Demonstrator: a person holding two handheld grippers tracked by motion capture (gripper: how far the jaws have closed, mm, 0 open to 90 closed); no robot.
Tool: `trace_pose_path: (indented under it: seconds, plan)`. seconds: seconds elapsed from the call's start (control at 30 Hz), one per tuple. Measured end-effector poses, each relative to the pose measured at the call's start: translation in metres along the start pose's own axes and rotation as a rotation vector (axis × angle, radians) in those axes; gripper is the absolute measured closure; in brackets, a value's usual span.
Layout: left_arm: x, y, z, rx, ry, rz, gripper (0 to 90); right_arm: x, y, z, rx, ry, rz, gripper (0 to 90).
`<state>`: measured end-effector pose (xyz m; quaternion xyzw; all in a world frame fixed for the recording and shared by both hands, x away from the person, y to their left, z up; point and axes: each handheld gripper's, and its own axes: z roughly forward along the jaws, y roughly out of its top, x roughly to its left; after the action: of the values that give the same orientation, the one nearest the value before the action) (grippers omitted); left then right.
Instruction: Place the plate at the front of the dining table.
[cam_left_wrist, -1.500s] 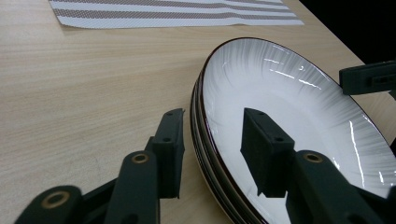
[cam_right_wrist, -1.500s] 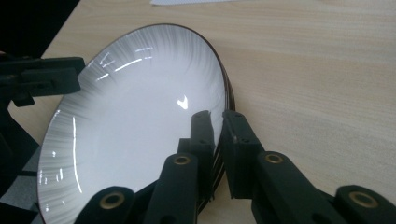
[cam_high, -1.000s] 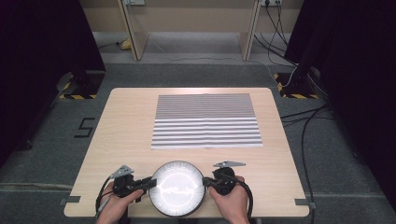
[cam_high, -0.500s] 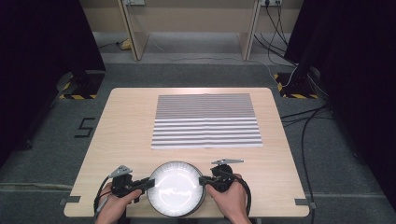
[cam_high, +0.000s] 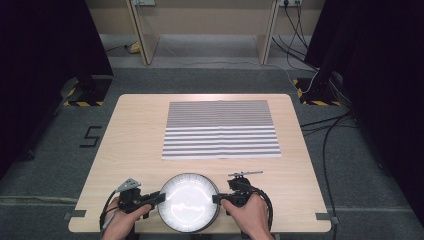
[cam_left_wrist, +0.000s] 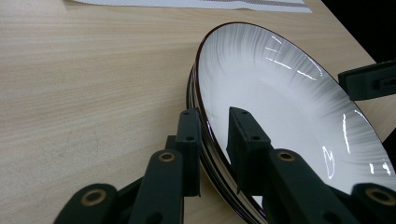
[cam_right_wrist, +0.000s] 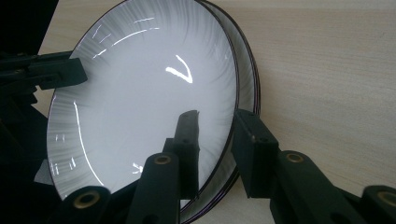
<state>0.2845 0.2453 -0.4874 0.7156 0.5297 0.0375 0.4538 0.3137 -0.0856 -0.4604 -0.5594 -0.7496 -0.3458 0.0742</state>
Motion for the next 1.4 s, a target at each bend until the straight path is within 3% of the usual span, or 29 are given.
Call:
trace_pose_path:
  seconds: [0.17, 0.37, 0.4, 0.57, 0.6, 0.73, 0.87, 1.0, 1.13, 1.2, 1.4]
  plan:
    - [0.000, 0.000, -0.001, 0.003, 0.000, -0.006, 73.8, -0.001, 0.000, 0.001, -0.007, -0.001, 0.032, 74.5]
    - [0.002, 0.002, -0.006, 0.006, -0.001, -0.026, 72.8, 0.003, 0.003, 0.013, 0.020, 0.000, 0.055, 72.1]
    - [0.002, 0.002, -0.007, 0.011, -0.007, -0.028, 72.3, 0.005, 0.002, 0.017, 0.006, -0.027, 0.014, 73.2]
    - [0.003, 0.002, -0.008, 0.022, -0.016, -0.037, 72.1, 0.004, 0.002, 0.017, 0.006, -0.032, 0.014, 79.1]
    - [0.004, 0.003, -0.010, 0.024, -0.022, -0.041, 72.2, 0.004, 0.000, 0.017, -0.007, -0.052, -0.017, 81.8]
    - [0.004, 0.002, -0.013, 0.046, -0.035, -0.054, 70.3, 0.004, 0.000, 0.017, -0.003, -0.048, -0.018, 81.8]
    - [0.004, -0.001, -0.011, 0.079, -0.059, -0.099, 68.0, 0.005, 0.001, 0.017, 0.005, -0.053, -0.022, 81.9]
    - [-0.002, 0.004, -0.006, 0.113, -0.011, -0.083, 69.7, 0.004, 0.003, 0.018, 0.003, -0.056, -0.027, 82.7]
    - [-0.003, 0.005, -0.004, 0.109, 0.007, -0.080, 71.9, 0.002, 0.003, 0.019, -0.030, -0.052, -0.042, 83.5]
    - [-0.007, 0.006, 0.001, 0.119, 0.036, -0.043, 74.5, 0.003, 0.006, 0.015, -0.082, -0.066, -0.060, 85.6]
    - [-0.006, 0.010, 0.000, 0.080, 0.050, -0.058, 78.1, 0.007, 0.006, 0.011, -0.154, -0.085, -0.081, 86.7]
